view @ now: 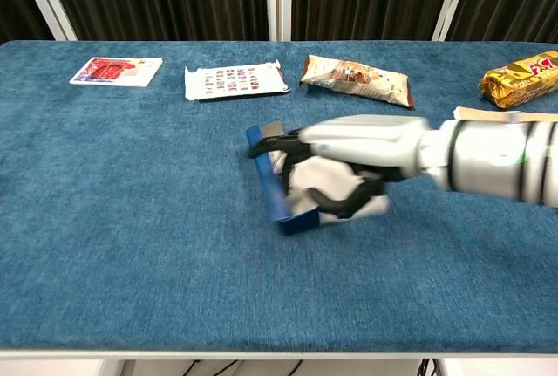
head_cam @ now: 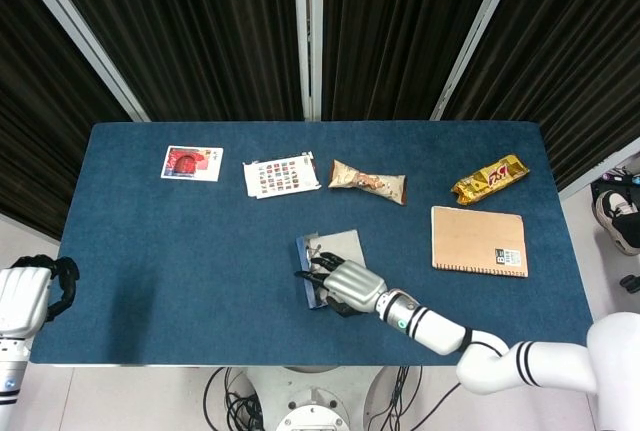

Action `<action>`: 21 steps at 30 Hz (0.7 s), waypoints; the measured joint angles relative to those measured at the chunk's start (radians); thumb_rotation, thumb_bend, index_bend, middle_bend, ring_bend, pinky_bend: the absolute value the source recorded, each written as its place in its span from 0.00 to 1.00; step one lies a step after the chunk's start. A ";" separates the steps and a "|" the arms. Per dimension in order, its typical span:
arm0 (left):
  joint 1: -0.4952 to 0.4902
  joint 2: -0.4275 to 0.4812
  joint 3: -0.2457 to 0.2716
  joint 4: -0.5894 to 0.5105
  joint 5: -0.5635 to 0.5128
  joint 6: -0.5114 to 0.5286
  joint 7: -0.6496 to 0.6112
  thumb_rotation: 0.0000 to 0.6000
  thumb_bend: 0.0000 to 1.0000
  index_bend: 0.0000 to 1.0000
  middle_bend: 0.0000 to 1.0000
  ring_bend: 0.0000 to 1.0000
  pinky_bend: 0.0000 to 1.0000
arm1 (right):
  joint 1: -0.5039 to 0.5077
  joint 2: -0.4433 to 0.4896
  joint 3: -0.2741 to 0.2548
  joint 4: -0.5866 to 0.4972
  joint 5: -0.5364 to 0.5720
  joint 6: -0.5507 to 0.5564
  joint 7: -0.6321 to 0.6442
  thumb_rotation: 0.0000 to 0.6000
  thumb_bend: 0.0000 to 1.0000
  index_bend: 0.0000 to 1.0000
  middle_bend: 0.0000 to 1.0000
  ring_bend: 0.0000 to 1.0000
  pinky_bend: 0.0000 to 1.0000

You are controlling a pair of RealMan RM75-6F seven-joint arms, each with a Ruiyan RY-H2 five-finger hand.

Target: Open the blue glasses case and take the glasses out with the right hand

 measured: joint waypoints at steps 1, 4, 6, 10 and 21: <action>0.000 0.000 0.000 0.001 0.000 0.000 -0.001 1.00 0.58 0.66 0.64 0.45 0.44 | 0.010 -0.014 0.011 0.008 0.002 -0.006 0.000 1.00 0.63 0.00 0.27 0.00 0.00; 0.000 0.001 0.000 0.001 0.001 0.000 -0.007 1.00 0.58 0.66 0.64 0.45 0.44 | 0.029 -0.038 0.051 0.027 0.012 -0.007 0.005 1.00 0.64 0.02 0.28 0.00 0.00; 0.000 0.002 0.001 0.001 0.002 -0.001 -0.011 1.00 0.58 0.66 0.64 0.45 0.44 | 0.035 -0.044 0.076 0.041 0.021 0.008 0.014 1.00 0.65 0.03 0.28 0.00 0.00; -0.001 0.003 0.001 -0.001 0.002 -0.002 -0.009 1.00 0.58 0.66 0.64 0.45 0.44 | 0.057 -0.063 0.099 0.085 0.049 -0.003 0.017 1.00 0.66 0.03 0.27 0.00 0.00; -0.001 0.003 0.000 0.000 0.000 -0.003 -0.008 1.00 0.58 0.66 0.64 0.45 0.44 | 0.142 -0.145 0.134 0.257 0.195 -0.138 -0.050 1.00 0.65 0.03 0.28 0.00 0.00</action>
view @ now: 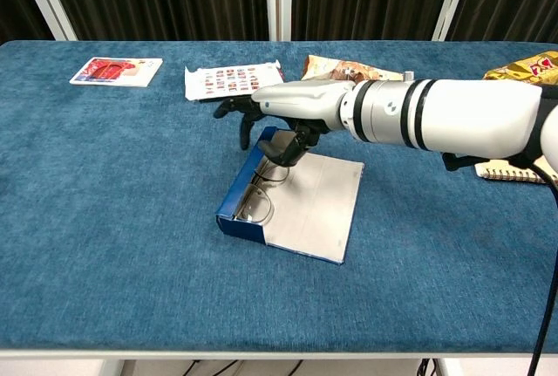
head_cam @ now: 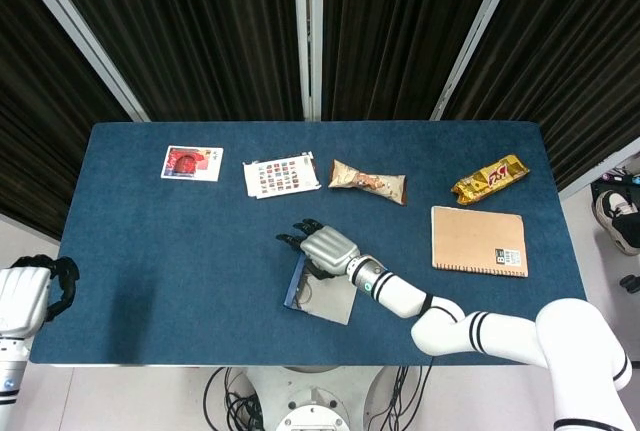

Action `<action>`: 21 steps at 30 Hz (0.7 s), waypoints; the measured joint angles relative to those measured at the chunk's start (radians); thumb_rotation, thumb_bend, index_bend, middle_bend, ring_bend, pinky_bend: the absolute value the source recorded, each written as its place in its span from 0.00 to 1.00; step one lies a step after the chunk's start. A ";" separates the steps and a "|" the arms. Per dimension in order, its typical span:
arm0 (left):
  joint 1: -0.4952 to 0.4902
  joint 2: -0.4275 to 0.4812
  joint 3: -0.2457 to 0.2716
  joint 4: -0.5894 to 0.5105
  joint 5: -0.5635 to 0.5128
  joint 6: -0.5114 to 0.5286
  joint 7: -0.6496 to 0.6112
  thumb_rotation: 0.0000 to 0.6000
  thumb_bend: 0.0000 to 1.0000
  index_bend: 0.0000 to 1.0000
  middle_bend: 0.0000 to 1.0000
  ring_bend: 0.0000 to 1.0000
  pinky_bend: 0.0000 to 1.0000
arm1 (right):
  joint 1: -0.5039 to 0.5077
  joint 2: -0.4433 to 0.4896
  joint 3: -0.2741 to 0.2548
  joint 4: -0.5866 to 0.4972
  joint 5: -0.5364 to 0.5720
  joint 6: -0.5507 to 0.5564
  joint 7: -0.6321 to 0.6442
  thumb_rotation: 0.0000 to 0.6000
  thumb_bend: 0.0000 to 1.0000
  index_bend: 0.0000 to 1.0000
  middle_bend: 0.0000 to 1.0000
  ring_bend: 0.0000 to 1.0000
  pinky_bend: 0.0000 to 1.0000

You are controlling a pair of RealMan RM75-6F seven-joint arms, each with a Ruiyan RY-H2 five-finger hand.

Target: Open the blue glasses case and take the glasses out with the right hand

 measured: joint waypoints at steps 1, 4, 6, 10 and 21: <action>0.000 0.000 0.000 0.000 0.000 -0.001 0.000 1.00 0.58 0.66 0.64 0.45 0.44 | 0.000 0.003 -0.002 0.000 0.009 -0.003 -0.004 1.00 0.65 0.03 0.29 0.00 0.00; 0.000 0.001 0.000 -0.001 0.000 -0.001 -0.002 1.00 0.58 0.66 0.64 0.45 0.44 | -0.014 0.028 -0.013 -0.020 0.017 0.006 -0.013 1.00 0.65 0.03 0.30 0.00 0.00; 0.000 0.001 0.000 -0.001 0.000 -0.001 -0.003 1.00 0.58 0.66 0.64 0.45 0.44 | -0.034 0.057 -0.027 -0.048 0.018 0.023 -0.019 1.00 0.64 0.03 0.30 0.00 0.00; 0.000 0.001 0.001 -0.002 0.002 0.000 -0.004 1.00 0.58 0.66 0.64 0.45 0.44 | -0.081 0.124 -0.061 -0.123 0.014 0.066 -0.031 1.00 0.62 0.03 0.32 0.00 0.00; 0.000 0.001 0.000 -0.005 0.000 0.001 0.005 1.00 0.58 0.66 0.64 0.45 0.44 | -0.132 0.194 -0.100 -0.242 -0.010 0.129 -0.077 1.00 0.32 0.16 0.26 0.00 0.00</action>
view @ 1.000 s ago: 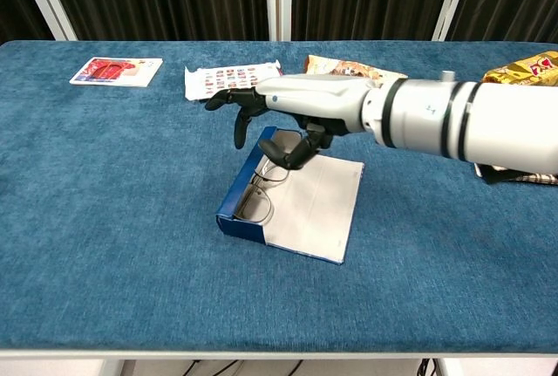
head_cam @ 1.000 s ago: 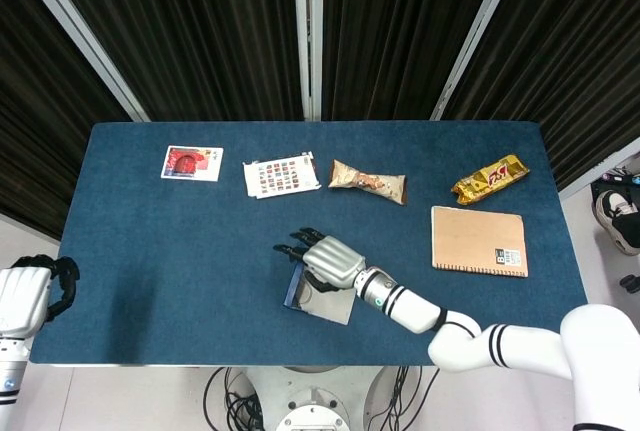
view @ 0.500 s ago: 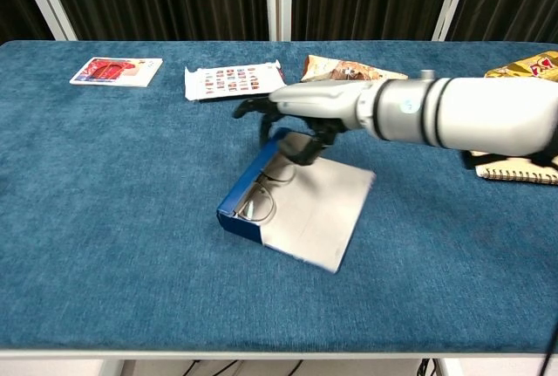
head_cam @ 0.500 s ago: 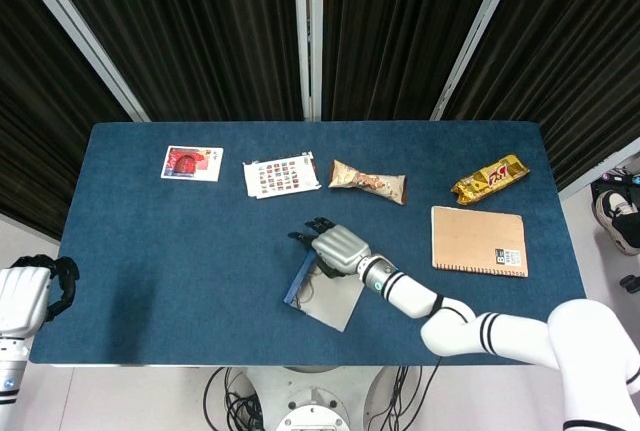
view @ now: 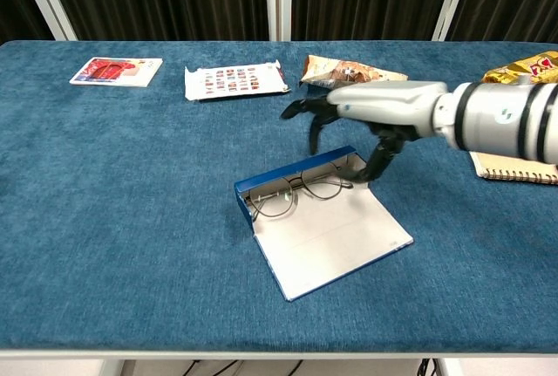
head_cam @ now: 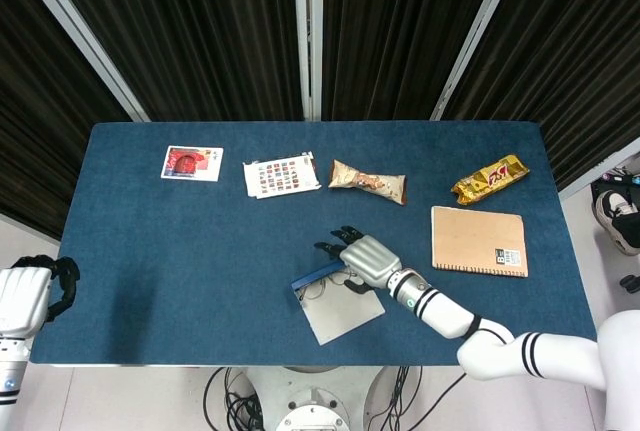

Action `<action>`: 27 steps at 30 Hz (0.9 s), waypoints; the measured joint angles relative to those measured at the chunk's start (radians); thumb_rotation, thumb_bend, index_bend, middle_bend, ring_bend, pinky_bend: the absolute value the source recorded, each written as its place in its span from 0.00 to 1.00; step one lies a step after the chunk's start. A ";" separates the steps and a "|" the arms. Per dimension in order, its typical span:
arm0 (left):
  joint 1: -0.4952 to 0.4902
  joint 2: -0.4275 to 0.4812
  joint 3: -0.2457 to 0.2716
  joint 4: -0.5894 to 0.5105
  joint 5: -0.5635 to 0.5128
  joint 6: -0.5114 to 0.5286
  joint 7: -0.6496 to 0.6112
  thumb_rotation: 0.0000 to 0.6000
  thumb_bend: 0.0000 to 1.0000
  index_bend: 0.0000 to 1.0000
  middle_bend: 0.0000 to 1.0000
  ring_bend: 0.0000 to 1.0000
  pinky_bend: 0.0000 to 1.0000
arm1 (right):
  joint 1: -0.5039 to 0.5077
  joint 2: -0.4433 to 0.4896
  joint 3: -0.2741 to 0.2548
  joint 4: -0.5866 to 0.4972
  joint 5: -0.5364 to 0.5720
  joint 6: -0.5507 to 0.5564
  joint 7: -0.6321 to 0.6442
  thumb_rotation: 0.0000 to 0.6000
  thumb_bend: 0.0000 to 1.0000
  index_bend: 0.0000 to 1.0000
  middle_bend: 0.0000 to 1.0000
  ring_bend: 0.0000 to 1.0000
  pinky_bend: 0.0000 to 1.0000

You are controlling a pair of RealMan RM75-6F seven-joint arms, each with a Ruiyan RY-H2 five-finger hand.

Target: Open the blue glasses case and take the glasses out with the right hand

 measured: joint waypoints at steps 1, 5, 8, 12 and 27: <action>0.000 0.000 0.000 0.000 0.000 0.000 0.000 1.00 0.58 0.66 0.64 0.45 0.44 | 0.007 -0.010 0.003 0.007 0.001 -0.008 -0.002 1.00 0.32 0.19 0.26 0.00 0.00; 0.000 0.001 0.000 0.001 -0.001 -0.001 -0.005 1.00 0.58 0.66 0.64 0.45 0.44 | 0.036 -0.055 0.016 0.050 0.020 -0.040 -0.021 1.00 0.37 0.26 0.26 0.00 0.00; -0.001 0.001 0.000 0.002 0.000 -0.002 -0.007 1.00 0.58 0.66 0.64 0.45 0.44 | 0.056 -0.081 0.026 0.080 0.044 -0.060 -0.034 1.00 0.43 0.30 0.26 0.00 0.00; -0.001 0.002 0.000 0.002 0.001 -0.002 -0.008 1.00 0.58 0.66 0.64 0.45 0.44 | 0.063 -0.090 0.032 0.091 0.055 -0.064 -0.038 1.00 0.46 0.34 0.26 0.00 0.00; -0.001 0.003 0.000 0.001 0.001 -0.002 -0.012 1.00 0.58 0.66 0.64 0.45 0.44 | 0.070 -0.103 0.031 0.112 0.066 -0.072 -0.033 1.00 0.48 0.43 0.27 0.00 0.00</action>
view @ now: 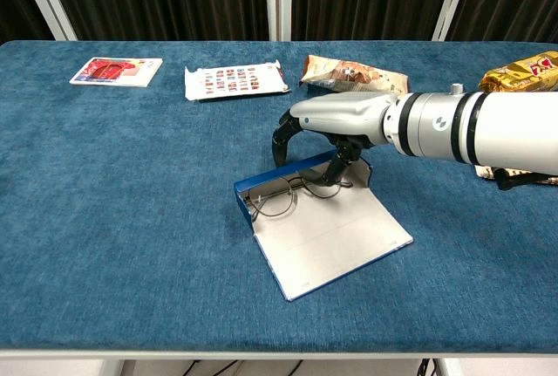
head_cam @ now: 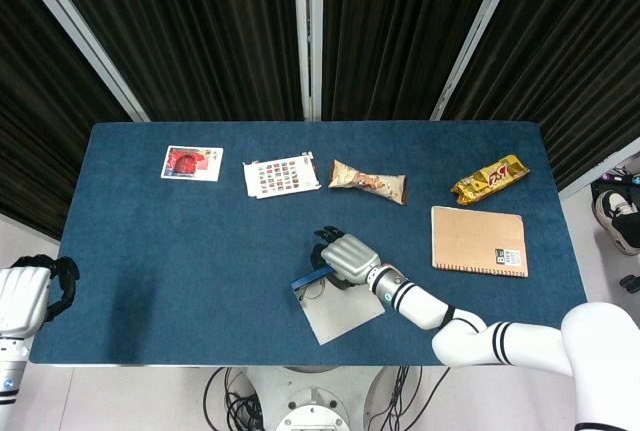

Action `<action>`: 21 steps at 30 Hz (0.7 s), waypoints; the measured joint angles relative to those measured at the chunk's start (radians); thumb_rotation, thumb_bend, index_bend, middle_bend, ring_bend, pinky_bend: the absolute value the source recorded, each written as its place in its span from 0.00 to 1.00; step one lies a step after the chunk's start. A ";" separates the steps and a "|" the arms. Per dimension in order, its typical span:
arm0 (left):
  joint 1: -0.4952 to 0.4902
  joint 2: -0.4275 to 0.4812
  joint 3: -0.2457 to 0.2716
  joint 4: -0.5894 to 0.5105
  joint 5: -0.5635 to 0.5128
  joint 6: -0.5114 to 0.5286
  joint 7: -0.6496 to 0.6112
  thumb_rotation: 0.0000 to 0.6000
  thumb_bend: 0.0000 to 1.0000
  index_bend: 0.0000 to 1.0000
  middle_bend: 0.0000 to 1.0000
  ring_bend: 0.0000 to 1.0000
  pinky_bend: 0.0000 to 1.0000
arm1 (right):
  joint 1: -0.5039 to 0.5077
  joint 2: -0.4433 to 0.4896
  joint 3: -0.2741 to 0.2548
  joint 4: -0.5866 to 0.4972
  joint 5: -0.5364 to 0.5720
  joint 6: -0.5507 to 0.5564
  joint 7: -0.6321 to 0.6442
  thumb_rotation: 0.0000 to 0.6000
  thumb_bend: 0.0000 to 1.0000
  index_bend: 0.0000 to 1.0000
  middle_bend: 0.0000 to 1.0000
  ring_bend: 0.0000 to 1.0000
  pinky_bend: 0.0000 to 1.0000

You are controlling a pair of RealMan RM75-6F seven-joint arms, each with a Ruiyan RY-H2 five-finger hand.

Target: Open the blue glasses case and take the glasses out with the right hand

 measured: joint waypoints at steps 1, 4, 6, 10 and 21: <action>0.000 0.000 0.000 0.000 0.000 0.000 -0.001 1.00 0.58 0.66 0.64 0.45 0.44 | 0.001 -0.001 0.000 0.001 0.000 0.000 0.000 1.00 0.48 0.44 0.27 0.00 0.00; 0.000 0.000 0.000 0.000 0.000 0.000 -0.003 1.00 0.58 0.66 0.64 0.45 0.44 | 0.002 -0.004 0.001 0.005 0.001 0.000 0.000 1.00 0.48 0.48 0.28 0.00 0.00; 0.000 0.000 0.000 0.000 0.000 0.000 -0.004 1.00 0.58 0.66 0.64 0.45 0.44 | 0.003 -0.008 0.003 0.009 0.002 0.003 0.000 1.00 0.48 0.51 0.28 0.00 0.00; 0.000 0.001 0.000 0.000 0.000 -0.001 -0.004 1.00 0.58 0.66 0.64 0.45 0.44 | -0.001 -0.019 0.009 0.020 0.002 0.029 -0.004 1.00 0.48 0.58 0.30 0.00 0.00; 0.000 0.001 0.000 -0.001 0.000 0.000 -0.004 1.00 0.58 0.66 0.64 0.45 0.44 | -0.042 -0.145 0.047 0.184 -0.017 0.244 -0.056 1.00 0.48 0.62 0.31 0.00 0.00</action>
